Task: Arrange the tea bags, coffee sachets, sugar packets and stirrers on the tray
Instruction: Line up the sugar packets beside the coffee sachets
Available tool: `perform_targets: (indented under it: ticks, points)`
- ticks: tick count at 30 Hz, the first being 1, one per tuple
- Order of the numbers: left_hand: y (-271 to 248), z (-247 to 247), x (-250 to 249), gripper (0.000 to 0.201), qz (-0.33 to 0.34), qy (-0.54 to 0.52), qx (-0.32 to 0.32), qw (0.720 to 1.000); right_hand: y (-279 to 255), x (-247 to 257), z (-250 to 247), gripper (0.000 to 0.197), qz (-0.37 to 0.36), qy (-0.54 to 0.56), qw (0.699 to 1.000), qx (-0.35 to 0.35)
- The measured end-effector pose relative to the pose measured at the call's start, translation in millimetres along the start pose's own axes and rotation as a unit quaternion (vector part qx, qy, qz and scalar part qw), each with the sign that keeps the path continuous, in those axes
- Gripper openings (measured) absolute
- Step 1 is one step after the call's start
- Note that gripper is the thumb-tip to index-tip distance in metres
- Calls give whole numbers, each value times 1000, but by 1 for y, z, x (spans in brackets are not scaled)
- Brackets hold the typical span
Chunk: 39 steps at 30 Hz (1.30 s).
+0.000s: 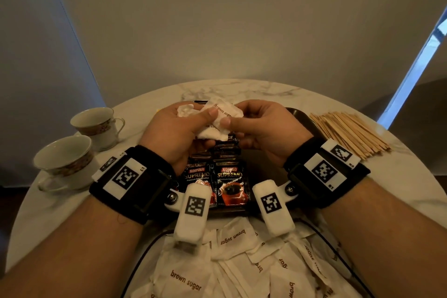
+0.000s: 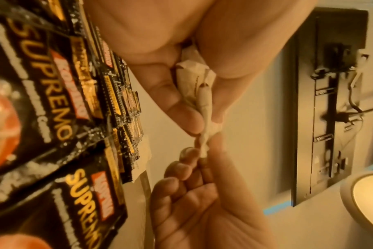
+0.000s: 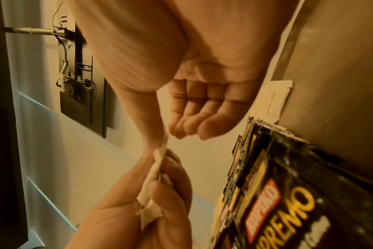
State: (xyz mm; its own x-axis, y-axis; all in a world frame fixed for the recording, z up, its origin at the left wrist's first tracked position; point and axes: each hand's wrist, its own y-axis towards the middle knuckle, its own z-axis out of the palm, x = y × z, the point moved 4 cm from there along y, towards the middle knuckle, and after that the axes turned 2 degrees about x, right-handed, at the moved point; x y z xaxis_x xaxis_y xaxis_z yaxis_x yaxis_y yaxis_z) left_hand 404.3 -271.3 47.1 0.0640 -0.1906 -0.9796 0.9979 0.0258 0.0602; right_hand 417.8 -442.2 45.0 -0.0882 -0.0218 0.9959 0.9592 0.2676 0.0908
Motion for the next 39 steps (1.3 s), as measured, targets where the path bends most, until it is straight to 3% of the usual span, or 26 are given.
perform_targets:
  ticks: [8,12,16,21,28,34,39]
  points:
    - [4,-3,2,20,-16,-59,-4,998,5,-1,-8,8,15,76,995,-59]
    - [8,-9,0,21,-23,-84,-26,996,22,-3,-43,11,30,104,979,-174]
    - [10,-14,-1,24,-28,-118,-55,991,40,-24,-78,7,129,28,957,-258]
    - [12,-19,-3,27,-27,-116,-65,991,44,-40,-78,5,237,-87,944,-214]
    - [17,-26,-5,27,-22,-114,-76,990,48,-36,-65,5,260,-146,937,-180]
    - [19,-30,-7,31,-22,-116,-77,990,49,-33,-63,0,290,-118,933,-177]
    - [17,-29,-9,26,-25,-125,-80,989,44,-29,-64,8,281,-115,934,-188]
